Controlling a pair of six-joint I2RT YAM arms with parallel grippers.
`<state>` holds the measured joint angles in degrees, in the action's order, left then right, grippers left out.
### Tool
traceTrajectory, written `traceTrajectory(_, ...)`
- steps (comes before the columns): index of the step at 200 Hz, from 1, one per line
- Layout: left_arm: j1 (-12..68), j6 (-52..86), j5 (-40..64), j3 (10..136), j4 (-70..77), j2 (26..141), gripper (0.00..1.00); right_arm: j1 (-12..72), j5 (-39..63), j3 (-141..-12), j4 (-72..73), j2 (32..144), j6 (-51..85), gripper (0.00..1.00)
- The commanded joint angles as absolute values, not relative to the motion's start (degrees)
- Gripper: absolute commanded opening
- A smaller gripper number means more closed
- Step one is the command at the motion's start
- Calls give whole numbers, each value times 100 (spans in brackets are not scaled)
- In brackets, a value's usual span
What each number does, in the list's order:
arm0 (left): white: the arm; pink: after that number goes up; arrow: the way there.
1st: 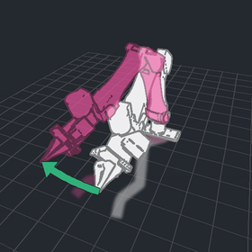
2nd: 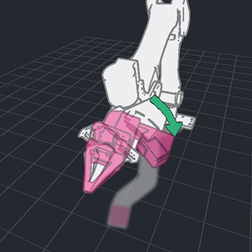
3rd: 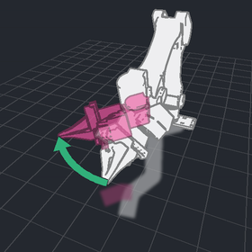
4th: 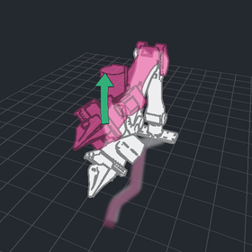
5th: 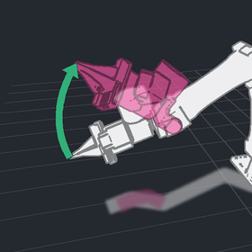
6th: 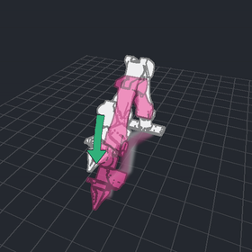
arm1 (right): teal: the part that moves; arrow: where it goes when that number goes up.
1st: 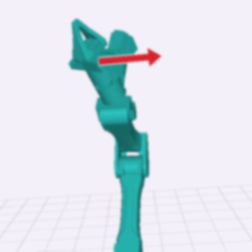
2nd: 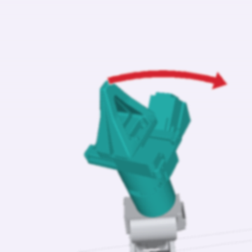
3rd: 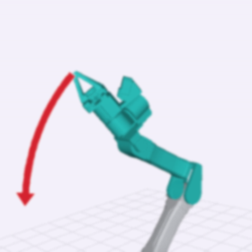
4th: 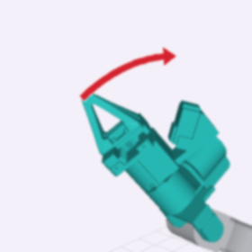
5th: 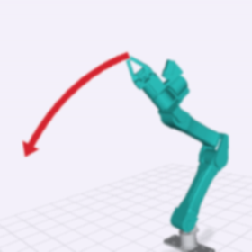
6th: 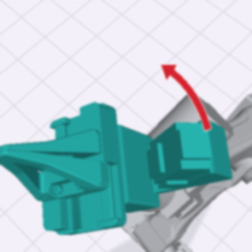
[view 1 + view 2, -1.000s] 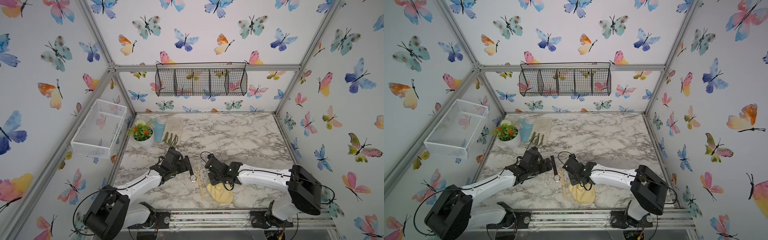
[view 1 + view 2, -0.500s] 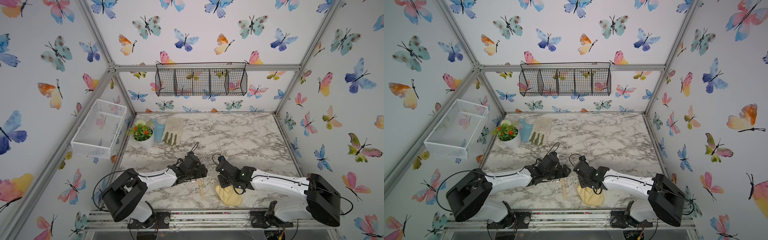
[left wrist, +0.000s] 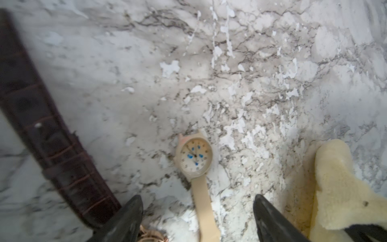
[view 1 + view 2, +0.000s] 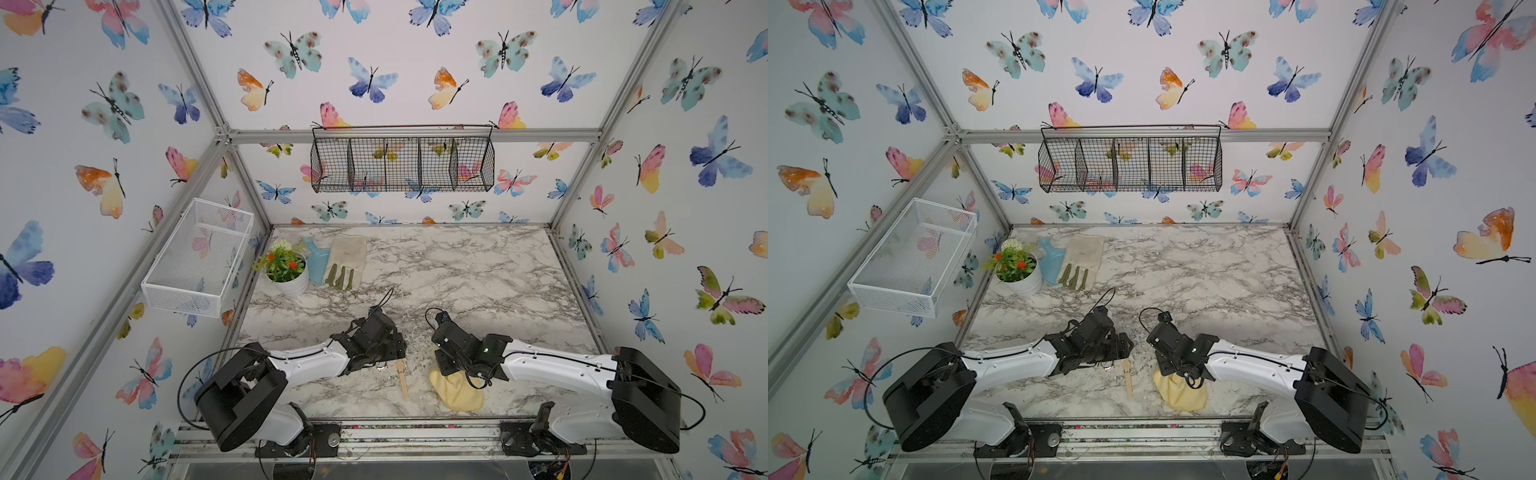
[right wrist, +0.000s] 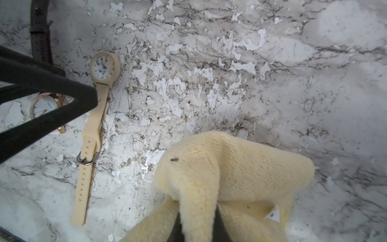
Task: Wipe the watch dial
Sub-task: Move the watch to the center of the board, then adjust the watch at the center of the board.
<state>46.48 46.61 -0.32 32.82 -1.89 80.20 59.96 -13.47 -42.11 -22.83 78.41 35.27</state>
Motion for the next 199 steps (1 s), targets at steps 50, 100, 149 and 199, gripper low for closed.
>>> traceTrajectory(50,4003,4256,288,2910,-364,7843,82,5994,-1203,-4149,-2074,8038,3480,2)
traceTrajectory(100,4347,4601,1104,3281,547,8684,83,5994,-1299,-4109,-2191,7905,3524,2)
traceTrajectory(149,4806,5095,1820,3772,1732,9901,82,5985,-1586,-4008,-2398,7448,3592,2)
traceTrajectory(199,4896,4852,1710,4168,1398,9915,82,5985,-1877,-3914,-2756,6878,3689,2)
